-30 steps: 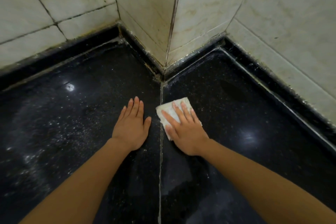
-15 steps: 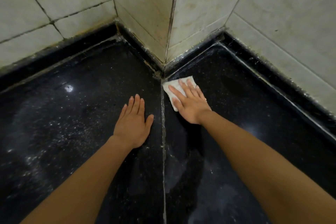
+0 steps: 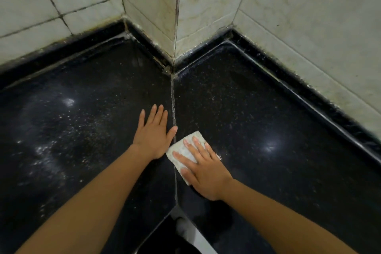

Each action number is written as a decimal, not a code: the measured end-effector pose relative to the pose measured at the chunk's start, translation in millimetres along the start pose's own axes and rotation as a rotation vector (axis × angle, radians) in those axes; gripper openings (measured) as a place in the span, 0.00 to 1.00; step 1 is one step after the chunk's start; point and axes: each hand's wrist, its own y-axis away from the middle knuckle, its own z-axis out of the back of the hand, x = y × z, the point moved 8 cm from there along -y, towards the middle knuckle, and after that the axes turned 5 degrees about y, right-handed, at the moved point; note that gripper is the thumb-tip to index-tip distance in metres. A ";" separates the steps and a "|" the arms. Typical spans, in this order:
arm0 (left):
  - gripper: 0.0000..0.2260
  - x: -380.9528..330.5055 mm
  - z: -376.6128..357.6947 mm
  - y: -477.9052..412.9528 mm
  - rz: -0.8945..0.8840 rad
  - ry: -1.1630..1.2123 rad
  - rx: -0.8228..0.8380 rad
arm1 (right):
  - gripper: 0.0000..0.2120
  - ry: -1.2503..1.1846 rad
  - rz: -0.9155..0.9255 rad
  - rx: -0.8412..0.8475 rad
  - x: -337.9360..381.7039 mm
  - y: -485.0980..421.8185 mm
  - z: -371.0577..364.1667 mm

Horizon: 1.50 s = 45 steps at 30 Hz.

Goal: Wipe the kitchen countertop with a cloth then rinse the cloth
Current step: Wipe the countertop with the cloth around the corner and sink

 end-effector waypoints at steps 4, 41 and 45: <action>0.30 -9.6 -15.8 13.3 0.016 -0.032 -0.001 | 0.24 0.108 0.105 -0.040 17.7 46.5 -27.3; 0.32 -5.0 -24.5 11.1 0.024 0.077 0.053 | 0.27 -0.132 -0.692 -0.017 -76.5 123.4 -48.5; 0.30 -0.6 -20.9 14.7 0.016 0.139 0.018 | 0.26 -0.008 -0.352 -0.055 20.0 81.1 -46.5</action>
